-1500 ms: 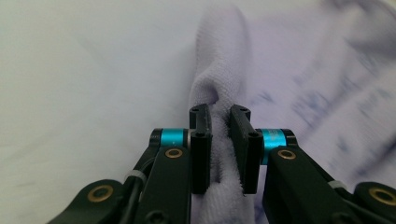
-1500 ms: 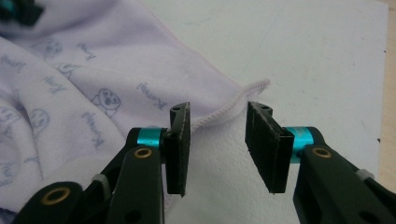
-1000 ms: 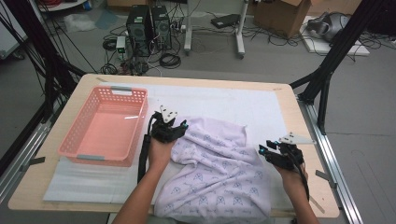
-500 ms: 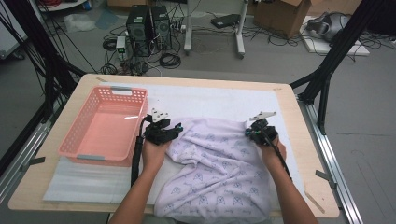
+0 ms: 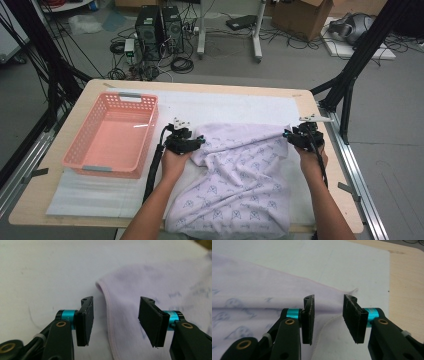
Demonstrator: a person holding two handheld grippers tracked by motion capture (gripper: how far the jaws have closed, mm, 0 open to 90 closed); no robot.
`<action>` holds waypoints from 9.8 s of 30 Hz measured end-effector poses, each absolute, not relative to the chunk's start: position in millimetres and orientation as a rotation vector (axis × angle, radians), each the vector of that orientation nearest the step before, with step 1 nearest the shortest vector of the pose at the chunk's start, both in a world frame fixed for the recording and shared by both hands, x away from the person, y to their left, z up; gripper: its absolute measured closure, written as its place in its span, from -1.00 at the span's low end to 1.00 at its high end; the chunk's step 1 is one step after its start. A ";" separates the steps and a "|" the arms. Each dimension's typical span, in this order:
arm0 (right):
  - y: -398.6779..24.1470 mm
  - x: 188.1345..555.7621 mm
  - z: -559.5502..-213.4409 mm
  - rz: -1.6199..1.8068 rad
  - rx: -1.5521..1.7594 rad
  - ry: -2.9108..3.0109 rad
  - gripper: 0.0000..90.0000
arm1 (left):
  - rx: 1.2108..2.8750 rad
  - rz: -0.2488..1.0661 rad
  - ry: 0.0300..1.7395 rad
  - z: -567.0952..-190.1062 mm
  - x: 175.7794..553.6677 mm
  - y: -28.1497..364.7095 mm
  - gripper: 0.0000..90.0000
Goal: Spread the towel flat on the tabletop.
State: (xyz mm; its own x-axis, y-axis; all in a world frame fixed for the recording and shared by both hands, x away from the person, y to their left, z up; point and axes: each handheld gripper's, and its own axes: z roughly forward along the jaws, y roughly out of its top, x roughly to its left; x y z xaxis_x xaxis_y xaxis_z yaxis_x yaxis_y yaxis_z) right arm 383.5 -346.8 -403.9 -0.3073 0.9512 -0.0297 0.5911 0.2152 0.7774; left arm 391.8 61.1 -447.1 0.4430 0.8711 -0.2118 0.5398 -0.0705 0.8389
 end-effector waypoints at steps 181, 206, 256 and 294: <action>-341.5 172.2 -446.7 0.993 1.400 2.168 0.41 | 1.816 0.342 1.065 -463.8 197.4 137.3 0.26; -343.4 166.6 -445.5 1.056 1.398 2.131 0.30 | 1.779 0.310 1.086 -461.4 206.3 133.5 0.12; -337.5 170.9 -443.2 1.000 1.392 2.215 0.93 | 1.867 0.366 1.070 -458.3 201.9 126.9 0.93; -361.3 211.1 -432.1 1.217 1.459 2.074 0.41 | 1.724 0.282 1.100 -428.0 303.3 107.8 0.10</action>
State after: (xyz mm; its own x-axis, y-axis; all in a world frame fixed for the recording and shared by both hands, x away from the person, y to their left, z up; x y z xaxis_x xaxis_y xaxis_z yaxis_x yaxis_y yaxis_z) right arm 211.1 -361.3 -432.1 -0.4227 0.8842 0.1990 0.6047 0.1116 0.7886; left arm 303.3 107.8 -428.0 0.5537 0.7762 -0.3015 0.5357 -0.0549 0.8426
